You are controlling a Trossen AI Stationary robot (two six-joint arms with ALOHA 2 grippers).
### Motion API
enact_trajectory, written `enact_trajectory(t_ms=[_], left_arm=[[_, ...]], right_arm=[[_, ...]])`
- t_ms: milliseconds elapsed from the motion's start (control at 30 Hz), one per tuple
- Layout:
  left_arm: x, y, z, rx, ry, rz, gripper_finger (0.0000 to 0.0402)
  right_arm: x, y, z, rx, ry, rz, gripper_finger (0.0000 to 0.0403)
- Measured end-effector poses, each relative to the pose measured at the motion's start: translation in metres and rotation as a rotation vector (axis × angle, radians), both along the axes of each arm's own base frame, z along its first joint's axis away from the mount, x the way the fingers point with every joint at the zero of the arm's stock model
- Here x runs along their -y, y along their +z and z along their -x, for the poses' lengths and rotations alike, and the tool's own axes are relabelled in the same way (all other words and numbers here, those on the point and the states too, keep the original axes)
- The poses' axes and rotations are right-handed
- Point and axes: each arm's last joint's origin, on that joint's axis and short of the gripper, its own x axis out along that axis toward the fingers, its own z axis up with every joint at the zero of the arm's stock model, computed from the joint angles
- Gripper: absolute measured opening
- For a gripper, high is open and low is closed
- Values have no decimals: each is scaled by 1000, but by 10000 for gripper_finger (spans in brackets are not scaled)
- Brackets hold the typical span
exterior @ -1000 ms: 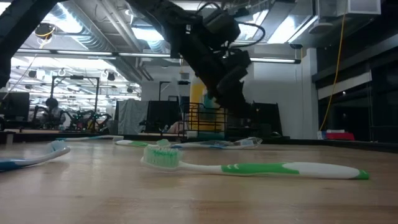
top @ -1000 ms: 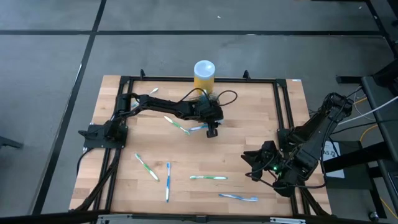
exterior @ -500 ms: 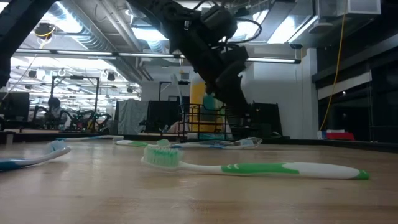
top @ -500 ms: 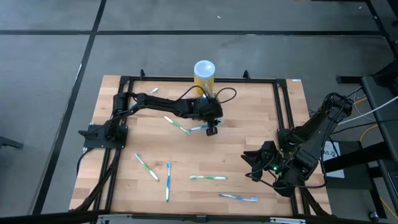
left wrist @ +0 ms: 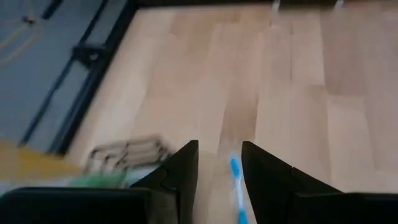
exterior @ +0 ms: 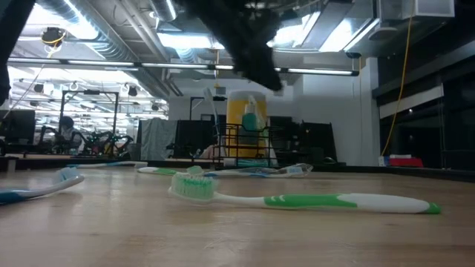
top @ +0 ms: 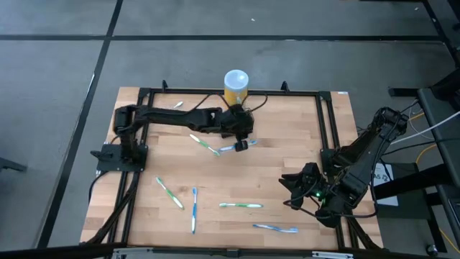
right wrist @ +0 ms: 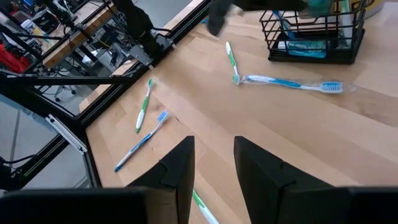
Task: Pick & Place toothbrushing station
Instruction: Adjust the wire organizer
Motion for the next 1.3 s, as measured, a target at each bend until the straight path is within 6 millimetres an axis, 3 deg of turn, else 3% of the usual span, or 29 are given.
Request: enact_trajectory(t_ms=[133,267,433,600,900,1300], left_arm=[[6,13,29,-138,64,17,118],[23,13,50,-141,98,107,118],[48,-16,59,-154,150,188,118],[58,-46,65,-107,279,148,118],[36,-93,80,113,483,275,95],[1,-93,79,244,605,291,70]], right_arm=[[1,0,0,13,-9,20,114],[1,1,0,18,-9,47,114],[1,1,0,25,-14,55,114],[0,1,2,24,-5,55,114],[-1,1,3,22,0,32,114],[-1,1,3,25,-5,27,114]])
